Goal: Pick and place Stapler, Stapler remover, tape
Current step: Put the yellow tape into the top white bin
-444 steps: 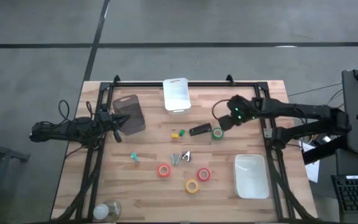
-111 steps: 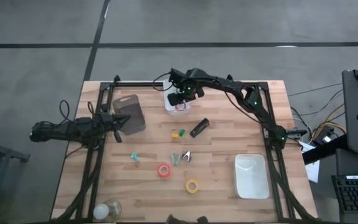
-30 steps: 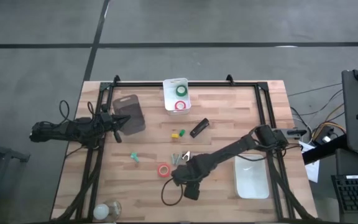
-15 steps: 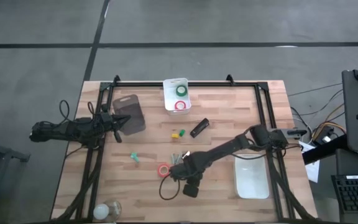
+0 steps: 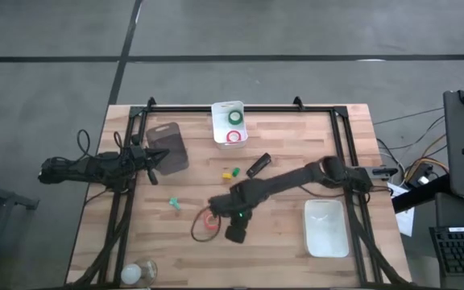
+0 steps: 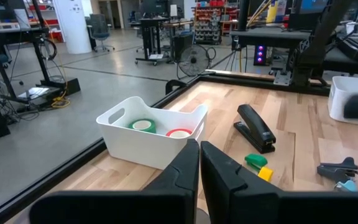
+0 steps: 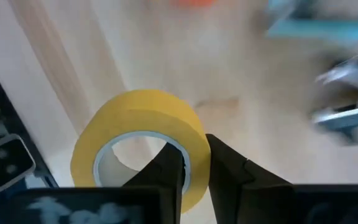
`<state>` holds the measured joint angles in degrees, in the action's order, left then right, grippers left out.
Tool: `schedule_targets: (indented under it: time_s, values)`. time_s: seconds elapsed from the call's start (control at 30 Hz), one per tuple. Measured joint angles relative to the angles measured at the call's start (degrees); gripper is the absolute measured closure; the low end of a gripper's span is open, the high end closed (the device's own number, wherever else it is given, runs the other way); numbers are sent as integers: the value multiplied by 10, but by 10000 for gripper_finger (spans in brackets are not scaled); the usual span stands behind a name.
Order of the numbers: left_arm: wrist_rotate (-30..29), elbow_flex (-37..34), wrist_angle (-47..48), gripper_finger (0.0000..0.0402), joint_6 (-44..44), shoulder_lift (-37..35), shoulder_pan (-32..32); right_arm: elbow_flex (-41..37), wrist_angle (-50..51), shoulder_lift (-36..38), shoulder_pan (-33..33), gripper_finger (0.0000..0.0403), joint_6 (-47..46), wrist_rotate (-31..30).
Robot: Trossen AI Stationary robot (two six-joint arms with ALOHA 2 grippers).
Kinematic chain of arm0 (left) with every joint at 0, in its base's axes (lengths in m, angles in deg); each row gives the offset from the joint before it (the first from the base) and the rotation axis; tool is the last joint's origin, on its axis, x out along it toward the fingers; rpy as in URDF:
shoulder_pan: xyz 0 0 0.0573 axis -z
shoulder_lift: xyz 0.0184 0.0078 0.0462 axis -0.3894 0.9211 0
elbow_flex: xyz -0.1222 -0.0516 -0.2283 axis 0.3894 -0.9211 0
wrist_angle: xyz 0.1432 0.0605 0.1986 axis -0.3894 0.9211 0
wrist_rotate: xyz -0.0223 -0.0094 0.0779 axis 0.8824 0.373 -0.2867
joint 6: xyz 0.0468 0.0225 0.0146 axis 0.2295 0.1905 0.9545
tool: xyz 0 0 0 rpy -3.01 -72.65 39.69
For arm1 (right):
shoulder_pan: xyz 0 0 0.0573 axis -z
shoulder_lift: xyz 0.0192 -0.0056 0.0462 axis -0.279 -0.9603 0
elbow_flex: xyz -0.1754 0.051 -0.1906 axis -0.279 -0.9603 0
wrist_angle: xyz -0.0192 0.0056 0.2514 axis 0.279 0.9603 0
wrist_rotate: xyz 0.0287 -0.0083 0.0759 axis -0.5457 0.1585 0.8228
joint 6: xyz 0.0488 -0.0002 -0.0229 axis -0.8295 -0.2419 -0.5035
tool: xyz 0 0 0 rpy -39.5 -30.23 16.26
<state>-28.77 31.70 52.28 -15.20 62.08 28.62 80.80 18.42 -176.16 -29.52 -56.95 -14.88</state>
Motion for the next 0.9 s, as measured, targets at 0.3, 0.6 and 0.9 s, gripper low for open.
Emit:
schedule_targets:
  time_s: [0.3, 0.6, 0.9]
  values:
    - [0, 0, 1, 383, 0, 0, 0, 152, 69, 1, 96, 352, 31, -74]
    - [0, 0, 3, 381, 0, 0, 0, 193, 52, 16, 230, 351, 24, -83]
    - [0, 0, 6, 380, 0, 0, 0, 193, 49, 8, 372, 351, 67, -83]
